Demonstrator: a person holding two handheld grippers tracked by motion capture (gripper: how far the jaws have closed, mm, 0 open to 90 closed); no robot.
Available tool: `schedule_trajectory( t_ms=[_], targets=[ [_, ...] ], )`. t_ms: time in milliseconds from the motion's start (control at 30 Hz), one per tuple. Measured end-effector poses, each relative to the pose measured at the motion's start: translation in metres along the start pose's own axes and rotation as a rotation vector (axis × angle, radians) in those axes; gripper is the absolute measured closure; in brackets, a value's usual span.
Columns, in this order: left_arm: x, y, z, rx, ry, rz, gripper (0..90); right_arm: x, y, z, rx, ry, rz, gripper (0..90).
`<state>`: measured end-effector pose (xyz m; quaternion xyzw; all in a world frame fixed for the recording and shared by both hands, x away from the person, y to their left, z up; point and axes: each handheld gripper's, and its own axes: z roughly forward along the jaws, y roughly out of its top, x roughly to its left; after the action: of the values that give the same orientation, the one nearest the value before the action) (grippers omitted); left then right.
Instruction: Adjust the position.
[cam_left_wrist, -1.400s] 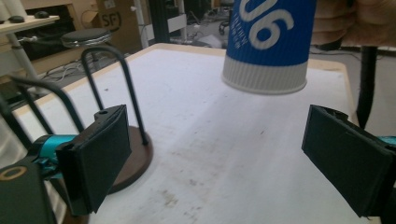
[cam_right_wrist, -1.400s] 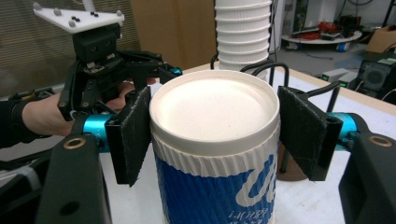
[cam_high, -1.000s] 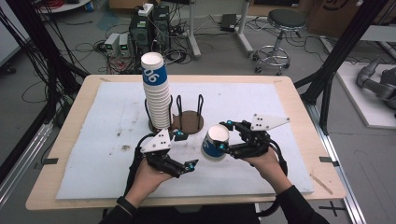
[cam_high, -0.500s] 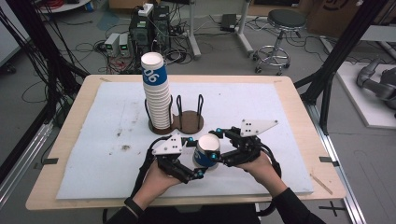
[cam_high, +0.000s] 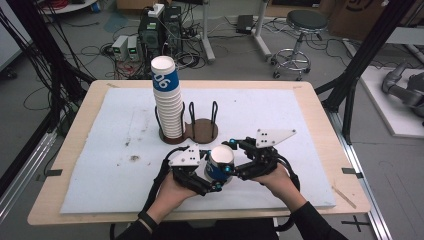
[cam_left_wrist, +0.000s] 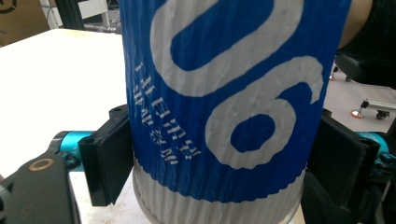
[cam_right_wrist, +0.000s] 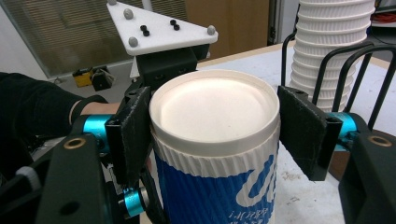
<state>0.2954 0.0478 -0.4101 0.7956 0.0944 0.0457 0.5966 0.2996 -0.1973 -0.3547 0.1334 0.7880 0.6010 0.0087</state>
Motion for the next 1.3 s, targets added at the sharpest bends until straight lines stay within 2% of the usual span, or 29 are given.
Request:
schedule_trajectory(
  t_ms=[100,200,267,400,467,567,633,700,833,900,933,967,1067,1167,1200,1300],
  targets=[
    [0.001,0.001,-0.001,0.004,-0.002,0.003,19.4,0.0,0.0,-0.001,0.002,-0.001,-0.002,30.6],
    [0.002,0.004,-0.003,0.029,-0.006,0.017,20.8,-0.001,0.001,-0.001,0.002,0.001,0.003,30.0],
    [0.003,0.007,-0.005,0.043,-0.009,0.024,21.5,-0.002,0.002,-0.003,0.005,-0.005,0.003,26.5],
    [0.005,0.014,-0.009,0.104,-0.013,0.029,22.3,-0.006,0.008,-0.011,0.025,-0.01,0.009,21.7],
    [0.004,0.017,-0.009,0.143,-0.002,0.048,22.6,-0.005,0.012,-0.016,0.055,-0.023,-0.008,21.1],
    [0.002,0.022,-0.009,0.227,0.024,0.105,23.2,-0.003,0.018,-0.019,0.102,-0.032,-0.037,21.0],
    [0.0,0.025,-0.007,0.28,0.04,0.138,23.5,-0.002,0.019,-0.018,0.135,-0.035,-0.06,20.9],
    [-0.002,0.027,-0.005,0.324,0.052,0.166,23.6,0.0,0.018,-0.014,0.163,-0.028,-0.062,20.9],
    [-0.004,0.028,-0.003,0.352,0.064,0.171,23.9,0.002,0.013,-0.003,0.243,-0.03,-0.063,21.0],
    [-0.005,0.028,-0.003,0.347,0.063,0.181,23.9,0.003,0.011,0.001,0.269,-0.044,-0.081,23.2],
    [-0.005,0.029,-0.004,0.342,0.068,0.185,23.7,0.004,0.01,0.002,0.27,-0.044,-0.098,30.3],
    [-0.005,0.029,-0.005,0.336,0.075,0.189,21.9,0.003,0.01,0.002,0.266,-0.038,-0.107,29.9],
    [-0.004,0.027,-0.01,0.248,0.092,0.17,17.5,0.0,0.01,-0.003,0.234,-0.034,-0.088,30.2],
    [0.0,0.023,-0.016,0.126,0.09,0.129,13.1,-0.006,0.01,-0.011,0.159,-0.025,-0.07,30.3],
    [0.001,0.021,-0.017,0.087,0.094,0.103,12.0,-0.007,0.009,-0.013,0.136,-0.016,-0.064,30.3],
    [0.004,0.017,-0.02,0.01,0.084,0.07,9.0,-0.01,0.009,-0.021,0.072,0.011,-0.021,30.4]
  ],
)
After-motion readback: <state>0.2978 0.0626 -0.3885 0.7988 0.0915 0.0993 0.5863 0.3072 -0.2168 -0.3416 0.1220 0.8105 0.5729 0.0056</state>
